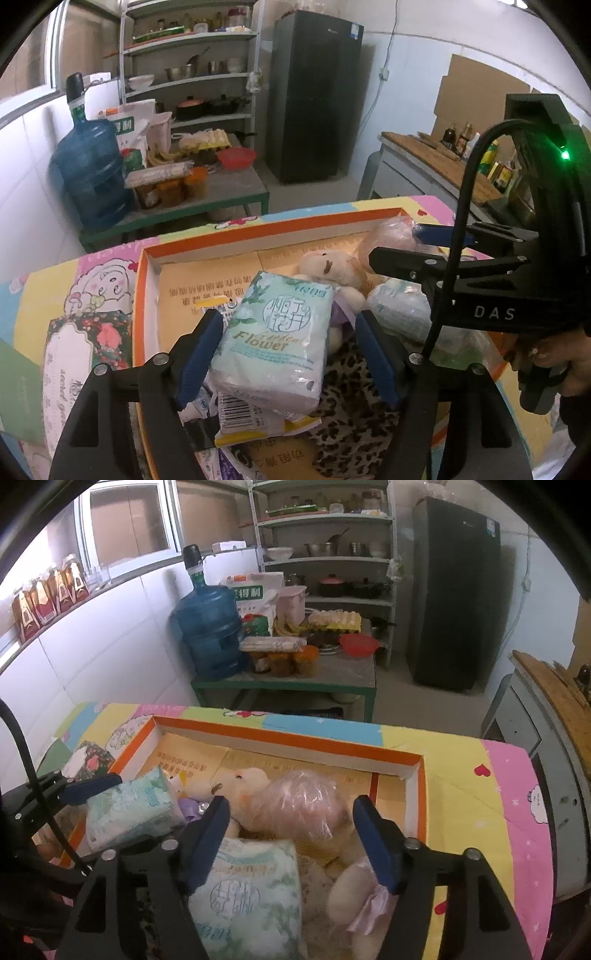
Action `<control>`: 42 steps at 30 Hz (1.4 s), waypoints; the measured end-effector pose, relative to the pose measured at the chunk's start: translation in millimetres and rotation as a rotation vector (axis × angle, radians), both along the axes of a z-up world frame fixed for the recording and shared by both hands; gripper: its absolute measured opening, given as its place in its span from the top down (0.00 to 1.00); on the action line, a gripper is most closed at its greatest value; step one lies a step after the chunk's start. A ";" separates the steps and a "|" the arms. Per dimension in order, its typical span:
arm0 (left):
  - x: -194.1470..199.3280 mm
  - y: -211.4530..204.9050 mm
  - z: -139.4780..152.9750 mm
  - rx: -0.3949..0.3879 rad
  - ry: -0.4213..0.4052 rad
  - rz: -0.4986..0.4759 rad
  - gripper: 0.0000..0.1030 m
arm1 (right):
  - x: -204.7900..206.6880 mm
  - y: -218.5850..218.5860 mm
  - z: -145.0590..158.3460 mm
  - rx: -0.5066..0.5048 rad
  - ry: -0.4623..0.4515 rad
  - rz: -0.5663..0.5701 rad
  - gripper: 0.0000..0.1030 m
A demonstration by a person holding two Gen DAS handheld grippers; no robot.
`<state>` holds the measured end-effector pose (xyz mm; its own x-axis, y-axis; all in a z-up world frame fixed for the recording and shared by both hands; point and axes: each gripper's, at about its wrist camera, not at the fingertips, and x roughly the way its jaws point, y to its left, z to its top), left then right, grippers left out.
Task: Organize soft objects
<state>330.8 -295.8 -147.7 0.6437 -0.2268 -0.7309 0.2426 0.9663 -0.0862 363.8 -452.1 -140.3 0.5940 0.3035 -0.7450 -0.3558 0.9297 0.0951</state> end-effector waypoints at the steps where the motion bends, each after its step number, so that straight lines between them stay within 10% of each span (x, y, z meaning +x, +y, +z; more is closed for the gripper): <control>1: -0.8 0.5 1.4 -0.004 -0.004 0.001 0.26 | -1.7 0.2 2.2 0.000 -0.006 -0.003 0.32; 42: -80.8 38.1 65.3 -0.021 -0.160 -0.038 0.25 | -104.0 21.7 76.6 -0.006 -0.145 -0.153 0.32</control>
<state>250.0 -257.6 -82.4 0.7420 -0.2675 -0.6147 0.2913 0.9545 -0.0637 259.8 -430.5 -63.7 0.7338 0.1976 -0.6500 -0.2202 0.9743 0.0476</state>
